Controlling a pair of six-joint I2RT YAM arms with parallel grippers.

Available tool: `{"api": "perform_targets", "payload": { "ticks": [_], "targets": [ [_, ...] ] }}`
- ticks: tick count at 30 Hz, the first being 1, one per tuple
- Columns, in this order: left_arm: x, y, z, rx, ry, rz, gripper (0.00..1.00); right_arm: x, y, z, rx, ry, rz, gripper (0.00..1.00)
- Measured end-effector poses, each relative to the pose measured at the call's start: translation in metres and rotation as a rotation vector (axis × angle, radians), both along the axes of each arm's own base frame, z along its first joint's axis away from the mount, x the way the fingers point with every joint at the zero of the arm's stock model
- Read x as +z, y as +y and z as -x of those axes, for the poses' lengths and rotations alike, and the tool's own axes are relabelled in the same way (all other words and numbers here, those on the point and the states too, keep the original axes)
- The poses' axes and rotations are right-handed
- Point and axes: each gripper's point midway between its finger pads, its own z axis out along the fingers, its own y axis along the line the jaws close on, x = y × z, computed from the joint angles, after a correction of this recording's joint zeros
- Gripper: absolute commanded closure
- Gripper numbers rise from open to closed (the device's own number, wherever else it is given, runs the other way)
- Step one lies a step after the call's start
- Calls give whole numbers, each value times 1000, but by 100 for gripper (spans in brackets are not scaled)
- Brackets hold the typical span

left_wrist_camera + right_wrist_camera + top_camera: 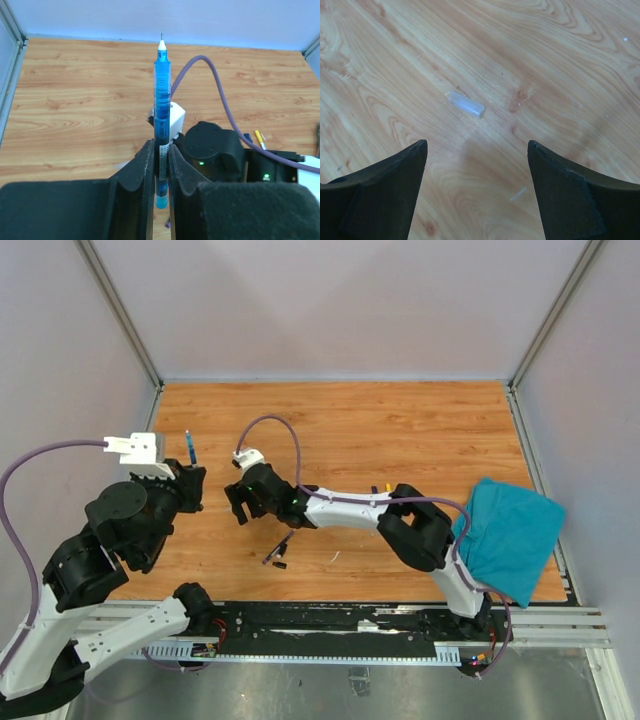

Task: Insert the pens into the pen caps
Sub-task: Pick up the pen cap from the center of the board.

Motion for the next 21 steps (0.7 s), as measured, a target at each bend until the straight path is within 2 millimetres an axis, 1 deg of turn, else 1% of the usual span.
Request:
{"api": "perform_targets", "payload": {
  "ticks": [4,11,14,21],
  "targets": [
    [2,3,2,4,-7,6,100,-11,18,-5,-22,-14,39,18],
    [1,4,3,2,-4,4,100,-15,45,-9,-57,-45,88,19],
    [1,4,4,-4,-4,6,99,-21,53,-9,-71,-57,116,20],
    [1,1,7,-28,-1,11,99,-43,59,-14,-102,-70,192,20]
  ]
}}
